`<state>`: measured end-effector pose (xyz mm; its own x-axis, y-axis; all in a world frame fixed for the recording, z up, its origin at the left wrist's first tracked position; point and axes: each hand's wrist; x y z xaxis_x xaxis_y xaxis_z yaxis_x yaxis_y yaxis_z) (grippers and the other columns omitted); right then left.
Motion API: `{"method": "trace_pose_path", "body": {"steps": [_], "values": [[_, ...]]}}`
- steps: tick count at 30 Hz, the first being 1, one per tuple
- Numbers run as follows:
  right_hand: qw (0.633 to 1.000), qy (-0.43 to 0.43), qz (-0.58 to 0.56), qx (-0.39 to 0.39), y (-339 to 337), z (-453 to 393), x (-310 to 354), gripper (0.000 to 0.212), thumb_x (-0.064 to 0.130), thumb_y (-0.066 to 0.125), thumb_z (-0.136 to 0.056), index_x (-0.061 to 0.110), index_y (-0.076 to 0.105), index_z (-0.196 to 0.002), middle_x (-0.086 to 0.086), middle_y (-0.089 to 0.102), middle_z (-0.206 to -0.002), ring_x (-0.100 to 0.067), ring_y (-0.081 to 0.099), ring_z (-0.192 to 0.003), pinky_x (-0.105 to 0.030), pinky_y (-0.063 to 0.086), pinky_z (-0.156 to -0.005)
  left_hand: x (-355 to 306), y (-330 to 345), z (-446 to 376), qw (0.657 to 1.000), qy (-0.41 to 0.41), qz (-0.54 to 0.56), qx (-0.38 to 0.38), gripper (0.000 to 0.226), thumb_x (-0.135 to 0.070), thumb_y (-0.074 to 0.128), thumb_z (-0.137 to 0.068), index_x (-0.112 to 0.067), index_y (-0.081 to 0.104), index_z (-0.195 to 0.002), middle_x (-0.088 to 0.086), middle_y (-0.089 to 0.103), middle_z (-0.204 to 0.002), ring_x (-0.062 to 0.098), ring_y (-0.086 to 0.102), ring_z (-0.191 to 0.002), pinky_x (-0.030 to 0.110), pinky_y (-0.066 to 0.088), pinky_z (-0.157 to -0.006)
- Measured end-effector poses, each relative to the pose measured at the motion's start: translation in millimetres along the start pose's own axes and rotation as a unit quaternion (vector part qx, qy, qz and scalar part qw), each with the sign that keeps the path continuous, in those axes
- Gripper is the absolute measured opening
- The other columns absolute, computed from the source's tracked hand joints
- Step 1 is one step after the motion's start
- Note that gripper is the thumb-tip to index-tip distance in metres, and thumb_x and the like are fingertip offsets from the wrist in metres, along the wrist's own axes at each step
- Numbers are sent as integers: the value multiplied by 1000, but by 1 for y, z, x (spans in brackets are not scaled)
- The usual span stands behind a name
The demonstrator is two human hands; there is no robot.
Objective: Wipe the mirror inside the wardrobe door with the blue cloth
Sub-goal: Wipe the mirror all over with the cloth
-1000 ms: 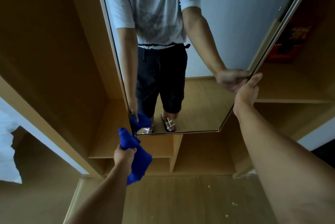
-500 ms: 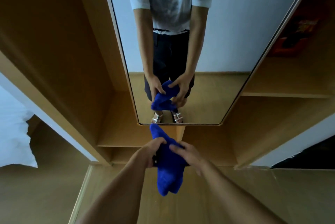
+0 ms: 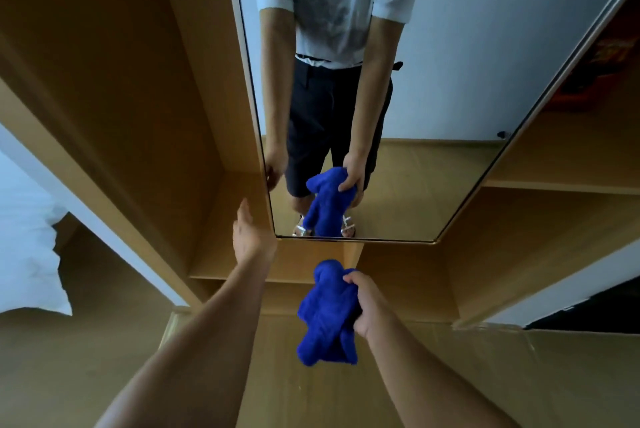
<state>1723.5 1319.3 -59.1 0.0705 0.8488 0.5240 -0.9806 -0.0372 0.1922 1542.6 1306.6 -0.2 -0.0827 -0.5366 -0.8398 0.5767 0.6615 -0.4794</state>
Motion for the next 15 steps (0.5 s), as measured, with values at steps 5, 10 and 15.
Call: {"method": "trace_pose_path", "body": {"steps": [5,10,15], "values": [[992,-16,-112,55,19,-15,7,28,8,54,-75,7,58,-102,-20,65,-107,-37,62,-100,-48,49,-90,-34,7,-24,997,71,21,31,66,14,34,-83,-21,45,-138,5,56,-129,17,56,-97,23,45,-73],[973,-17,-213,87,47,-35,-2,35,-2,40,-78,5,55,-109,-22,62,-109,-40,60,-101,-50,50,-80,-24,13,-39,997,56,26,42,54,12,35,-84,-13,53,-128,6,61,-110,15,55,-85,24,44,-69],[967,15,-243,74,85,-46,-15,29,-1,40,-77,2,56,-101,-22,58,-111,-39,55,-107,-52,42,-97,-22,16,-40,998,65,-3,26,47,6,38,-84,-12,53,-125,2,56,-97,22,53,-88,35,46,-72]]}}
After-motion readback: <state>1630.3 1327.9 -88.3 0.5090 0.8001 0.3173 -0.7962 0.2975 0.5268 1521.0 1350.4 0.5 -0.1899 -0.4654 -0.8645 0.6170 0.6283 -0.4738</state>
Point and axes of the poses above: each hand's wrist, its own z-axis away from the middle knuckle, its own y-axis out of the palm, x = y × z
